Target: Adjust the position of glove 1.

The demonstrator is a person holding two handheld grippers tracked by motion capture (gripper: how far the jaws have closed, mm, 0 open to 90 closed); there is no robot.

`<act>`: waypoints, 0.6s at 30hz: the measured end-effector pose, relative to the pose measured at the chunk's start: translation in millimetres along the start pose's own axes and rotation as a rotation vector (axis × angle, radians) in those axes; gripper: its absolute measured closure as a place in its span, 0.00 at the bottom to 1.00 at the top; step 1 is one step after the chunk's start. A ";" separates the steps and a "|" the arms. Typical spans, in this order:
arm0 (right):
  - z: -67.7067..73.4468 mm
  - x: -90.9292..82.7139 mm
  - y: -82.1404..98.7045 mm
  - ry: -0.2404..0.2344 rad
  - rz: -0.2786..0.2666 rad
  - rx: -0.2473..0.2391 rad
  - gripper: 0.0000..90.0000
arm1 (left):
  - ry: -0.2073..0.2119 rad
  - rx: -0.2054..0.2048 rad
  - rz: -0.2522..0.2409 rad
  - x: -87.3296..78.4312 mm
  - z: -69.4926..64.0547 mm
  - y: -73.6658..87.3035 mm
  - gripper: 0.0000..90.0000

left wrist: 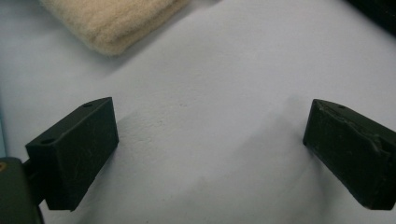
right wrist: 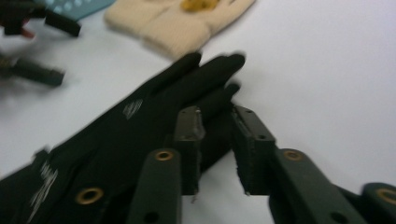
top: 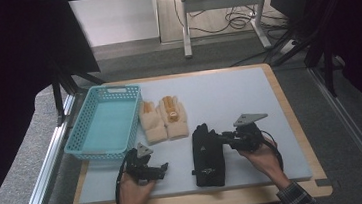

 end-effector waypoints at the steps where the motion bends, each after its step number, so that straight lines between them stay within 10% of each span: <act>1: 2.4 -1.3 5.6 -0.005 0.012 -0.003 0.87 | 0.000 0.000 0.000 0.0 0.0 0.0 0.04; 11: 35.4 -0.3 57.9 -0.099 0.101 -0.020 0.95 | 0.001 -0.002 -0.001 -0.1 0.0 -0.1 0.04; 18: 53.9 11.6 62.1 -0.141 0.114 -0.045 0.95 | 0.003 -0.005 -0.002 -0.3 0.1 -0.2 0.04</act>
Point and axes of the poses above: each handheld gripper's, and its own axes: x roughly forward along the jaws, y roughly out of its underside, z roughly to its left, the point moved 10 cm from there along x, roughly forward along the jaws, and after that the axes turned 9 degrees about -y, right-handed, at the moved point
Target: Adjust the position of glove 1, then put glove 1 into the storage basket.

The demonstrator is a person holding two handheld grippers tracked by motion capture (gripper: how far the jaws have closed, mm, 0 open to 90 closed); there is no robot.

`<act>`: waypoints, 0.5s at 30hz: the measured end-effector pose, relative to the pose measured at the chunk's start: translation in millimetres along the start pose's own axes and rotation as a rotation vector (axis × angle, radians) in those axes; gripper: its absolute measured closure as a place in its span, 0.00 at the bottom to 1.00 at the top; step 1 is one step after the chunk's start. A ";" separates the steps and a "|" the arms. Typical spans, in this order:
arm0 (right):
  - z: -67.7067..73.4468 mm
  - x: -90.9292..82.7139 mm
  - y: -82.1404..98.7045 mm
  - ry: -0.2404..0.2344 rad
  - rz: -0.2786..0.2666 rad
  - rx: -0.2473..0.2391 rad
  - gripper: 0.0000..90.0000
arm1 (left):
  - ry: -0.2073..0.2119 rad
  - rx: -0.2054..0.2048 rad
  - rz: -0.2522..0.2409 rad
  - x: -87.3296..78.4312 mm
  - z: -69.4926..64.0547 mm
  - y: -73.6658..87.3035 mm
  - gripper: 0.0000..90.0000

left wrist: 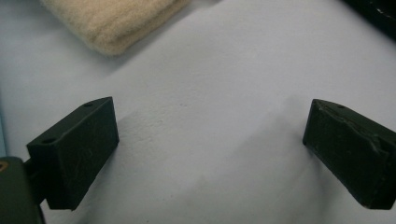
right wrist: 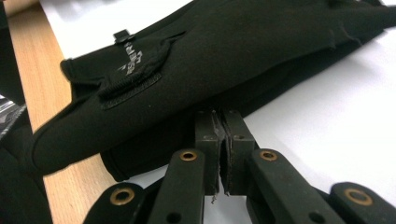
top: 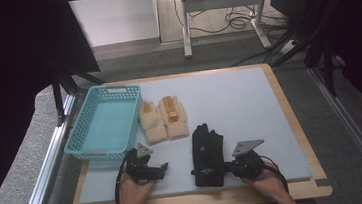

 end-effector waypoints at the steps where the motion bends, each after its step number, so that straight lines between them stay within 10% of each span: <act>1: 1.7 2.2 -1.1 -0.010 -0.001 0.000 0.95 | 0.001 0.000 0.000 -0.2 0.1 0.0 0.04; 15: 24.0 36.6 -22.4 -0.066 0.007 -0.037 0.93 | 0.018 0.033 -0.004 -4.4 2.5 3.4 0.07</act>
Point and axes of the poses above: each handheld gripper's, and its own axes: x roughly forward along the jaws, y roughly out of its underside, z roughly to its left, the point moved 10 cm from there along x, roughly forward along the jaws, and after that the axes turned 9 degrees about -y, right-handed, at the moved point
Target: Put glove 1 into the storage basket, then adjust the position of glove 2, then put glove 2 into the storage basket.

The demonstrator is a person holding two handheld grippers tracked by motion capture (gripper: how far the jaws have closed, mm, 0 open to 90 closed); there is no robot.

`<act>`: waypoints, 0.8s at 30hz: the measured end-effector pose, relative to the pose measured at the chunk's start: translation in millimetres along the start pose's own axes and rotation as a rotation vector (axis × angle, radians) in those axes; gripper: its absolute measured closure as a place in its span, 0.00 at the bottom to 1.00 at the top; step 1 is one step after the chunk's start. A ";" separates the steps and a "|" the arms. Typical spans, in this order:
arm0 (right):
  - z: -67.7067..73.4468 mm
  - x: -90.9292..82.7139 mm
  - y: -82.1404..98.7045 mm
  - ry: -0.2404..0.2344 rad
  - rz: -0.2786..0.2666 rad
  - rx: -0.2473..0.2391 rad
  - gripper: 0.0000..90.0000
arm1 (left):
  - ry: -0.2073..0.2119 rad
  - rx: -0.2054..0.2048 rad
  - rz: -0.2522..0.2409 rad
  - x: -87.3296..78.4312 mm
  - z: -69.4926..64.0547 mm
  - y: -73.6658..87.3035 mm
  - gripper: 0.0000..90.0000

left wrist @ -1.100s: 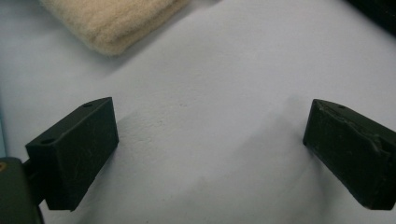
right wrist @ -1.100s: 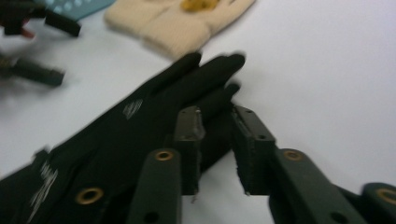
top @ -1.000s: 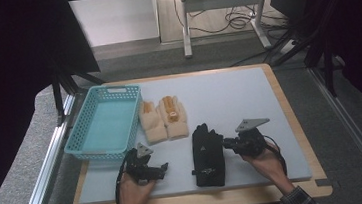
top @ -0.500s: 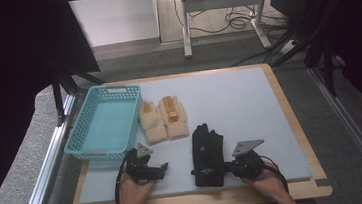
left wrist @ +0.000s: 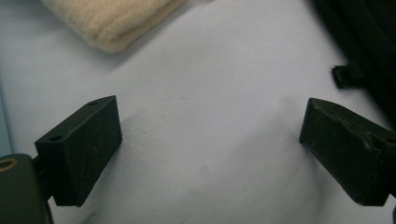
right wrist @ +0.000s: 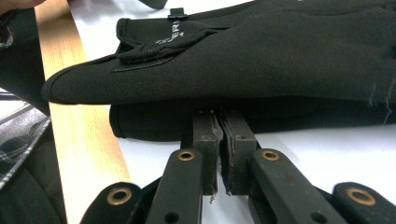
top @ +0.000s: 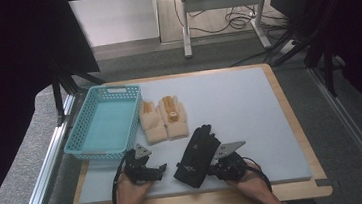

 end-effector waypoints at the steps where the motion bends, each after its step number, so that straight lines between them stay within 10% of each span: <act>1: 0.4 1.7 -1.2 0.000 0.000 0.000 0.93 | 0.002 0.003 0.000 -0.2 0.1 0.2 0.07; 15: 7.0 2.8 -3.9 -0.004 0.006 -0.018 0.87 | 0.007 0.008 -0.001 -0.6 0.2 1.5 0.06; 24: -25.3 -39.7 1.5 0.122 -0.047 0.015 0.71 | 0.006 0.009 0.001 -0.6 0.2 1.6 0.06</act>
Point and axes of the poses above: each handheld gripper's, and its own axes: x roughly forward along the jaws, y roughly out of its underside, z roughly to its left, the point moved 10 cm from there along x, roughly forward along the jaws, and after that the axes turned 9 degrees about -y, right-handed, at the moved point
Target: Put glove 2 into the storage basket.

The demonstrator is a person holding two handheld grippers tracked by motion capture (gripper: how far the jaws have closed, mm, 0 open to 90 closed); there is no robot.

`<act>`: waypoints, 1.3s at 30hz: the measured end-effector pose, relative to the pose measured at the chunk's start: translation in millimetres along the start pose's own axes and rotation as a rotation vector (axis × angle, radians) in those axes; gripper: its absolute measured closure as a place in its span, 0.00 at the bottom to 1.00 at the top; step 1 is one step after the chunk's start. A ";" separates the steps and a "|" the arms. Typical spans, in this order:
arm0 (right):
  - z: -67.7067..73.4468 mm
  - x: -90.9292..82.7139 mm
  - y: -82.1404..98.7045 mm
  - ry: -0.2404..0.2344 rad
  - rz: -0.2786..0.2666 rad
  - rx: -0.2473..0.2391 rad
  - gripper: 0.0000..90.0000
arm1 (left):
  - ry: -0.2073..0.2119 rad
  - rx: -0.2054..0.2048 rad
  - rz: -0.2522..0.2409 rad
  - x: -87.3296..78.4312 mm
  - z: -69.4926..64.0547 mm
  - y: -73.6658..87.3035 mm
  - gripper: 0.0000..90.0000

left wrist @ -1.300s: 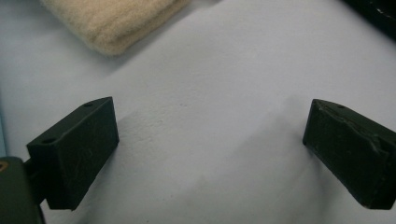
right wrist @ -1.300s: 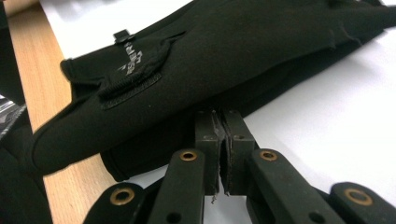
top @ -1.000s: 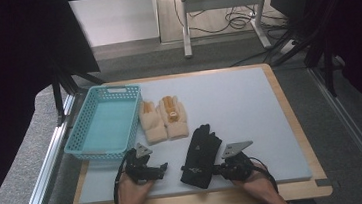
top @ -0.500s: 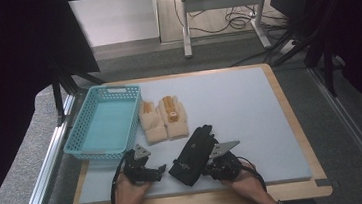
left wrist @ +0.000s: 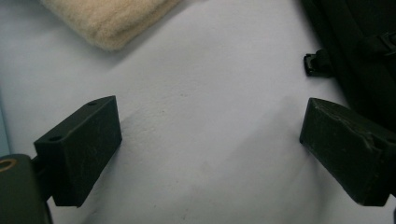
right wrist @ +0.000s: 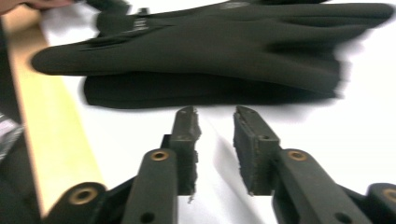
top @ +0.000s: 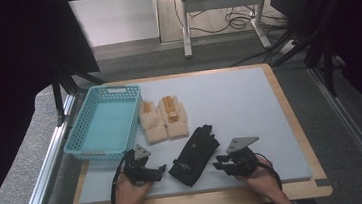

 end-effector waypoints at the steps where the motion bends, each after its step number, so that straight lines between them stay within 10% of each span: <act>1: -5.7 -4.4 0.7 0.019 -0.004 0.006 0.68 | 0.001 0.000 -0.001 0.1 -0.1 -0.1 0.06; 17: -102.5 -54.7 37.4 0.307 -0.026 0.164 0.29 | 0.003 -0.002 -0.003 0.1 0.0 0.0 0.06; 39: -106.5 -54.2 42.1 0.348 -0.023 0.138 0.22 | -0.002 -0.008 0.015 0.2 -0.6 -1.9 0.06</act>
Point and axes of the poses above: each handheld gripper's, and its own axes: x roughly forward along the jaws, y roughly out of its underside, z roughly to its left, the point moved 10 cm from there along x, roughly forward along the jaws, and after that the axes turned 9 degrees about -y, right-handed, at the moved point
